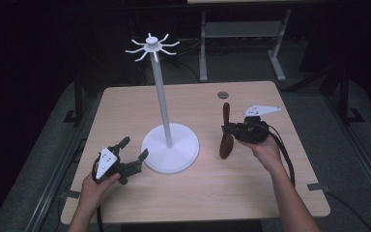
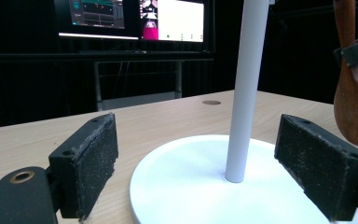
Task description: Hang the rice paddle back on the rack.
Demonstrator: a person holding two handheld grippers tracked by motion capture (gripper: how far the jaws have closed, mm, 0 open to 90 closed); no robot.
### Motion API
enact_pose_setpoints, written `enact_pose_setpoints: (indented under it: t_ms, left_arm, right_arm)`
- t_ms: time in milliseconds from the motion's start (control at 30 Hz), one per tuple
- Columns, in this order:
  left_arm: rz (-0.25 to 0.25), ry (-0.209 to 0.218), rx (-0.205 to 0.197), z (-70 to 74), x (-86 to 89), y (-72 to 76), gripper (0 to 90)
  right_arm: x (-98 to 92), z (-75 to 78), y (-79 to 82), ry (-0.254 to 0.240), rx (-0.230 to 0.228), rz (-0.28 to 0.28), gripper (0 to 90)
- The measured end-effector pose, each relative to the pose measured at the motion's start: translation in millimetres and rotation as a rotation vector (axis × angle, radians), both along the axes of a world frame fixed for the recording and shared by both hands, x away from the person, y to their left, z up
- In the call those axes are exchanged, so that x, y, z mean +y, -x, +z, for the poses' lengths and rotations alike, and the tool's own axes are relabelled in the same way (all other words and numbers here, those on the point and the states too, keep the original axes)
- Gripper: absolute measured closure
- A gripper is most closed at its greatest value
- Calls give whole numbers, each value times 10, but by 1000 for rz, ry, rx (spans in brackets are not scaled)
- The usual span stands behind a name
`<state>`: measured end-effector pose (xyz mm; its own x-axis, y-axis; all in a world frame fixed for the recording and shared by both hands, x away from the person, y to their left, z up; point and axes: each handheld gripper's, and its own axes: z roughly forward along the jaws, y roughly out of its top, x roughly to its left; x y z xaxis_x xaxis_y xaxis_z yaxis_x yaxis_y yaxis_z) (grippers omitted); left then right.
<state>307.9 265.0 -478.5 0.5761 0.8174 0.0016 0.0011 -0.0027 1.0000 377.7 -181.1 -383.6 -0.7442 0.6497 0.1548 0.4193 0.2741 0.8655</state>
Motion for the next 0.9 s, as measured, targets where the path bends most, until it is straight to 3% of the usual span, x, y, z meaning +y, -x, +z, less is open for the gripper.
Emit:
enact_pose_setpoints:
  t_ms: [367, 900]
  left_arm:
    - [1, 3, 2, 0, -4, 2, 128]
    - [0, -2, -1, 1, -1, -1, 128]
  right_arm:
    - [12, 246, 86, -44, -55, 26, 776]
    - [120, 600, 131, -61, -113, 76, 776]
